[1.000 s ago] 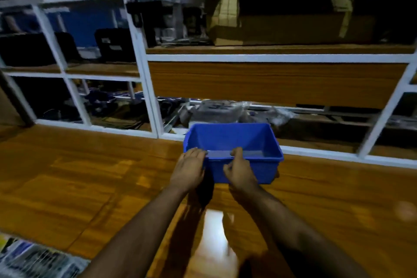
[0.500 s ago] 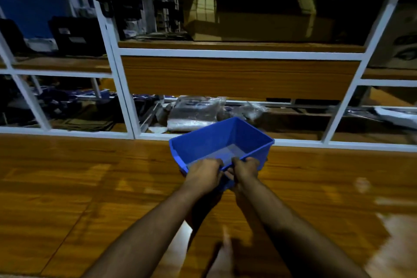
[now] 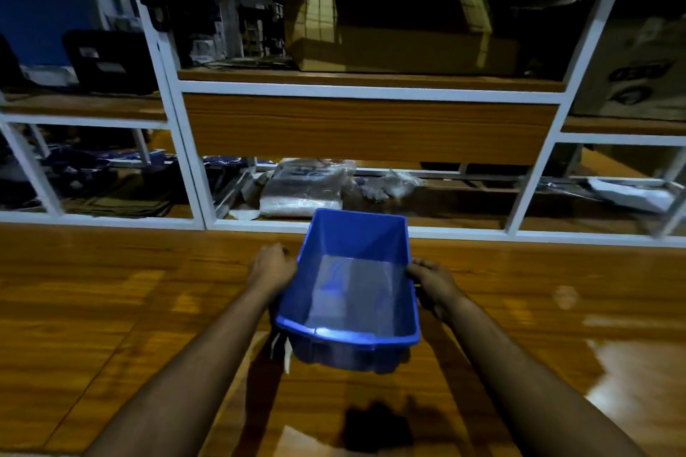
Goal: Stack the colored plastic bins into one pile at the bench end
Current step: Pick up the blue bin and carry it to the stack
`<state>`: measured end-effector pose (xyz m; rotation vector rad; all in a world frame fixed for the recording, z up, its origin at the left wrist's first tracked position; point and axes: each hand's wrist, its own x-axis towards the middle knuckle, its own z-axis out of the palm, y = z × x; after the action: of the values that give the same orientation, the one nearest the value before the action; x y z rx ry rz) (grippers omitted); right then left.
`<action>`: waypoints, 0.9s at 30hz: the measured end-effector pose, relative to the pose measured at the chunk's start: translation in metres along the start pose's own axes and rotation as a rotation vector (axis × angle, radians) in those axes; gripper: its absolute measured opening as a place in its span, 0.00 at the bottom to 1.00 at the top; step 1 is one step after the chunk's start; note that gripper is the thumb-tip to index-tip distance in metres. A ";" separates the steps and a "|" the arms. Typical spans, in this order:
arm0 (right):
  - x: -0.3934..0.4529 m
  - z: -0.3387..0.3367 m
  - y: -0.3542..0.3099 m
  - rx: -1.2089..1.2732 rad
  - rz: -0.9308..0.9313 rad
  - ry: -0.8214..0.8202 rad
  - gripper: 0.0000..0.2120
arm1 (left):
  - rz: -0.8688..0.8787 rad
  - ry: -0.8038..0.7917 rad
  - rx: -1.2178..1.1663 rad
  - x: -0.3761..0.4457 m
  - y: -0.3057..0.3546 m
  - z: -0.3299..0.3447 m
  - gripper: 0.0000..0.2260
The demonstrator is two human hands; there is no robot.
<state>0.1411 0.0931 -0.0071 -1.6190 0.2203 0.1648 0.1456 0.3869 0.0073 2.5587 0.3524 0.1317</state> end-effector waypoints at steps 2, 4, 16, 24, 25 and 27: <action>-0.001 -0.002 0.001 -0.002 0.000 -0.009 0.12 | -0.118 -0.125 -0.344 -0.009 -0.005 0.003 0.07; -0.002 -0.001 0.001 -0.016 0.014 0.010 0.13 | -0.195 -0.190 -0.636 -0.016 -0.005 0.002 0.08; -0.045 -0.032 0.000 0.122 0.228 0.036 0.06 | -0.297 -0.625 -0.979 -0.032 0.010 -0.009 0.17; -0.115 -0.114 0.030 0.291 0.220 0.275 0.07 | -0.180 -0.849 -0.922 -0.066 0.083 0.031 0.12; -0.127 -0.129 0.032 0.314 0.217 0.304 0.07 | -0.180 -0.875 -0.925 -0.074 0.095 0.038 0.11; -0.153 -0.158 0.036 0.345 0.215 0.350 0.06 | -0.165 -0.931 -0.918 -0.091 0.119 0.055 0.11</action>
<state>-0.0199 -0.0603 0.0047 -1.2691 0.6580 0.0034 0.0939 0.2371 0.0225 1.4495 0.0835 -0.7576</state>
